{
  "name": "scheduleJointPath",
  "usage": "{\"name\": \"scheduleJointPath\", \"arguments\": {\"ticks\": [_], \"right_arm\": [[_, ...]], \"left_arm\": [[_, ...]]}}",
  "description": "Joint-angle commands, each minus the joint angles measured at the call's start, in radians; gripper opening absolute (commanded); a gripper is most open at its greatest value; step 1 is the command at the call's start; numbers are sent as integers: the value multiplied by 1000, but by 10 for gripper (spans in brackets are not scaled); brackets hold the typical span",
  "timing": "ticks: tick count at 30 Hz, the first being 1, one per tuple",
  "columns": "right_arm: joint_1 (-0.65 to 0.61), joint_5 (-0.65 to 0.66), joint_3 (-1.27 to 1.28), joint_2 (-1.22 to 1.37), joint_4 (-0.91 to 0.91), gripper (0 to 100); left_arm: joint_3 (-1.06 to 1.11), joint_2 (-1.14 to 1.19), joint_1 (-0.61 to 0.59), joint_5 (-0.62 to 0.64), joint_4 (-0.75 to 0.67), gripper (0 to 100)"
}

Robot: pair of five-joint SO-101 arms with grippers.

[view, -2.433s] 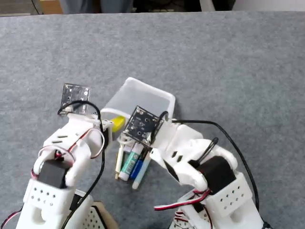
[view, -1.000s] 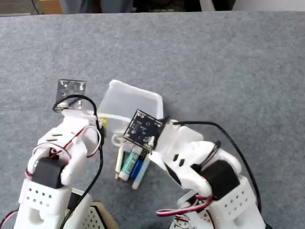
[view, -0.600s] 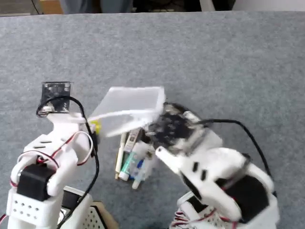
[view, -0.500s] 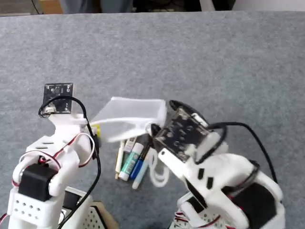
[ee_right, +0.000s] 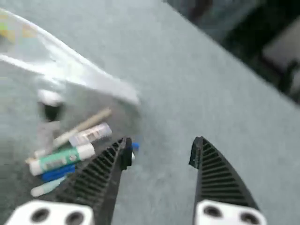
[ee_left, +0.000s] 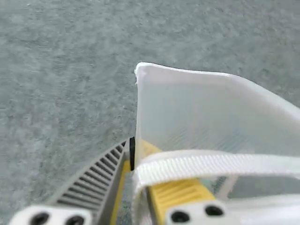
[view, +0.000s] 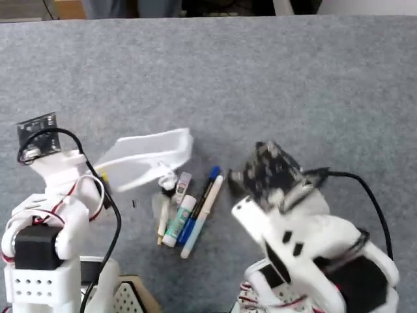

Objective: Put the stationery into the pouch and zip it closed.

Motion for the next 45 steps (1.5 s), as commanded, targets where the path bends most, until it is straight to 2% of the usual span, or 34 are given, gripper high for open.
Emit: {"name": "scheduleJointPath", "arguments": {"ticks": [1, 6, 10, 13, 22, 31, 38, 45], "right_arm": [[107, -55, 74, 8, -12, 212], [118, -138, 251, 13, -72, 212], [120, -169, 364, 48, -163, 212], [120, -193, 363, 171, -201, 212], [115, -321, 211, 670, -322, 214], [94, -324, 73, 1001, -325, 212], [38, -325, -53, 1194, -325, 211], [28, -436, -168, 1340, -325, 211]], "left_arm": [[16, -2, -81, 8, -54, 27], [104, 0, -171, 5, -98, 27], [117, 0, -185, 6, -104, 27], [120, 0, -182, 6, -104, 27], [122, 0, -180, 6, -103, 27], [122, 0, -180, 8, -103, 27], [122, 0, -180, 8, -103, 27], [122, 0, -180, 8, -103, 27]]}}
